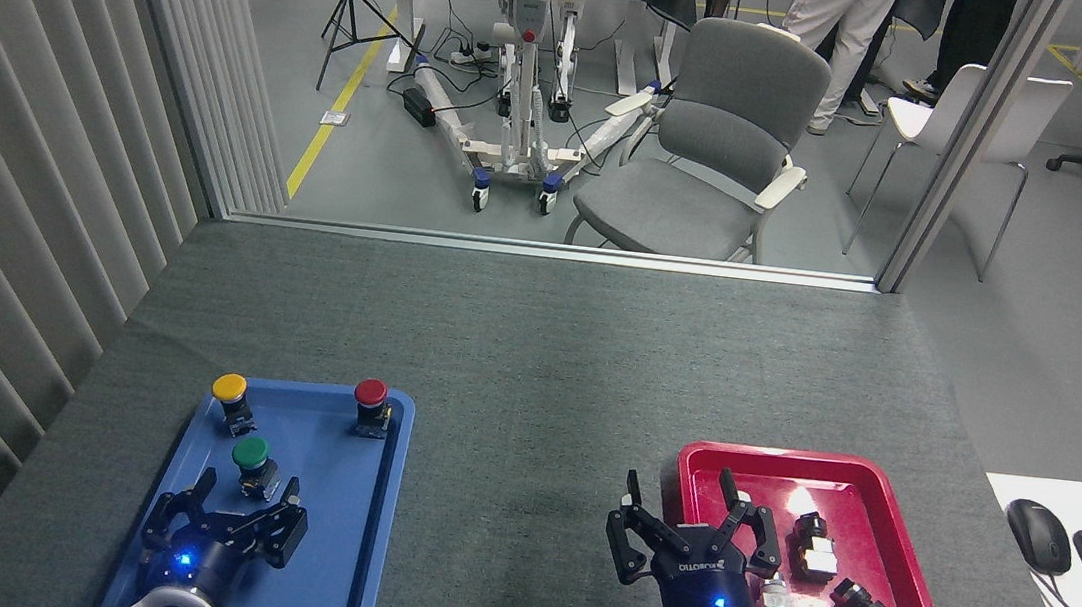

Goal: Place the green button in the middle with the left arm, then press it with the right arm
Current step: 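Lower the left gripper and grasp the green button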

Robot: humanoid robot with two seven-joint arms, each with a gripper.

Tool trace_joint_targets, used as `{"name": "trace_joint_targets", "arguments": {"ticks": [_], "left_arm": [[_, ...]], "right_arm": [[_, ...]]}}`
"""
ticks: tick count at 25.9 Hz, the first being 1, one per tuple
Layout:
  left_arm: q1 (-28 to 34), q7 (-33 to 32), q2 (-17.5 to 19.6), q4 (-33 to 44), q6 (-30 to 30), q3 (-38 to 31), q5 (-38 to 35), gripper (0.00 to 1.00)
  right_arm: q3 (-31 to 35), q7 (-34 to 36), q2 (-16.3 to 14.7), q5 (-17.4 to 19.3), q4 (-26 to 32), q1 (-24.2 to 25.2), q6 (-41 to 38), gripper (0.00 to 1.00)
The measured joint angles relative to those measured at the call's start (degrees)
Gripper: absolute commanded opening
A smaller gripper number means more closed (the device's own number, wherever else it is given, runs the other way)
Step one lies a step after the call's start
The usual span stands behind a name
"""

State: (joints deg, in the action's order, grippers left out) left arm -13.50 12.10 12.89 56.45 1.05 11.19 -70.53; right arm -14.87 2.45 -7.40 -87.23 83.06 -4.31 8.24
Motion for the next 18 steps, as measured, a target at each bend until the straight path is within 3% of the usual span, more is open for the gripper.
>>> {"name": "trace_joint_targets", "arguments": {"ticks": [6,9,12,14,16,18], "left_arm": [[-4.8,0.0,-2.1,-6.3,0.7,0.3,-0.3,0.98],[-5.9,0.0,-2.7,-7.9,1.1,0.4,-0.4,0.91],[-6.3,0.0,-2.9,-8.5,2.4,0.5,-0.3,0.91],[-6.4,0.0,-2.9,-8.6,3.2,0.5,-0.2,0.86],[-6.4,0.0,-3.0,-8.8,3.9,0.5,-0.2,0.74],[-6.4,-0.1,-3.1,-9.0,3.9,0.5,-0.1,0.71]], "right_arm": [[-0.2,0.1,-0.1,0.5,0.0,-0.2,0.0,1.00],[-0.2,0.2,-0.2,0.5,0.1,-0.2,0.1,1.00],[-0.2,0.3,-0.3,0.5,0.1,-0.2,0.3,1.00],[-0.2,0.3,-0.3,0.5,0.2,-0.3,0.3,1.00],[-0.2,0.3,-0.3,0.5,0.3,-0.2,0.4,1.00],[-0.2,0.3,-0.5,0.5,0.4,-0.2,0.4,1.00]]}}
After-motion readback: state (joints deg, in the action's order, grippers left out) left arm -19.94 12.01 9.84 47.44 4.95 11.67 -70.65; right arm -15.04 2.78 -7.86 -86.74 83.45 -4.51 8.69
